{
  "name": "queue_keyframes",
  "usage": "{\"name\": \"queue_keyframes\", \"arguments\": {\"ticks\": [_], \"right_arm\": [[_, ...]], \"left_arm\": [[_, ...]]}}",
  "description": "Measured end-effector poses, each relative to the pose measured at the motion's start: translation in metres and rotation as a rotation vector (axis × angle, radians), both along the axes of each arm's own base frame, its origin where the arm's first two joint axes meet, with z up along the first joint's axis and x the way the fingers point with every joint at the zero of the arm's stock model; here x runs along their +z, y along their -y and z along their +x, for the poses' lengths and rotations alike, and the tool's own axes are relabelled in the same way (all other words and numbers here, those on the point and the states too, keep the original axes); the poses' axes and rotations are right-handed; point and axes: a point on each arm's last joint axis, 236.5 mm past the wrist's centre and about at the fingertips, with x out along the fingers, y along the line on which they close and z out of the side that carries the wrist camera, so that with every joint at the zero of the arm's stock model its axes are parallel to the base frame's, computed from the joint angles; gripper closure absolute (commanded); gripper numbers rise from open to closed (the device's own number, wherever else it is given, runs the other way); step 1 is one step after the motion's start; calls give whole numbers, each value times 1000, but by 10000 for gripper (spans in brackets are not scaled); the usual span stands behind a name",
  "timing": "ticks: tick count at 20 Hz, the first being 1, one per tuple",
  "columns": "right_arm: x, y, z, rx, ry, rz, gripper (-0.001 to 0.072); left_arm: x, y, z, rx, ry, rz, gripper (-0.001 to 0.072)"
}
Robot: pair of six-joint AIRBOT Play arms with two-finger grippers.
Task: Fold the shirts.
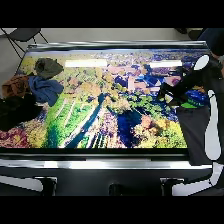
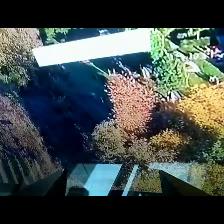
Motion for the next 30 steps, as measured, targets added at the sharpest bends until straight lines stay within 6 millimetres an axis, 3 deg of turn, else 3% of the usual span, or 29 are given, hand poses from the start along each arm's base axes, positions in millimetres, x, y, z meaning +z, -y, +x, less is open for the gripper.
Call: {"name": "queue_keyframes", "arguments": {"ticks": [1, 3, 5, 6, 8, 10, 11, 14, 16, 19, 23, 25, 26, 27, 28, 30], "right_arm": [[0, 0, -2, 2, -8, 1, 64], [2, -1, -5, 6, -19, 4, 152], [6, -2, -8, 9, -19, 5, 151], [9, -2, -10, 11, -16, 5, 150], [18, -2, -12, 16, 4, 1, 139], [29, 0, -15, 22, 28, -12, 139], [34, 2, -17, 27, 42, -22, 139], [51, 9, -24, 41, 85, -63, 139], [62, 15, -29, 49, 110, -93, 139], [75, 23, -36, 63, 141, -140, 139], [85, 28, -34, 64, 188, -169, 139], [88, 30, -29, 58, 217, -178, 139], [88, 32, -27, 55, 228, -184, 135], [89, 33, -25, 51, 238, -191, 80], [89, 35, -24, 49, 244, -198, 74], [86, 36, -23, 50, 245, -205, 74]], "left_arm": [[31, 4, 4, 16, 66, 23, 675], [110, 14, 18, 25, 271, 110, 675], [191, 47, 23, -10, 476, 164, 674], [231, 76, 23, -51, 579, 169, 674], [286, 147, 17, -189, 728, 140, 674], [317, 233, 7, -378, 826, 57, 675], [322, 275, 0, -479, 844, 11, 675], [308, 396, -23, -773, 835, -129, 674], [281, 458, -35, -917, 780, -194, 674], [226, 528, -48, -1068, 651, -256, 674], [125, 600, -73, -1217, 400, -332, 653], [75, 630, -95, -1267, 268, -384, -13], [56, 641, -106, -1280, 209, -411, -1], [44, 647, -114, -1289, 165, -432, -1], [37, 647, -116, -1296, 130, -435, -1], [38, 628, -100, -1287, 102, -396, 0]]}}
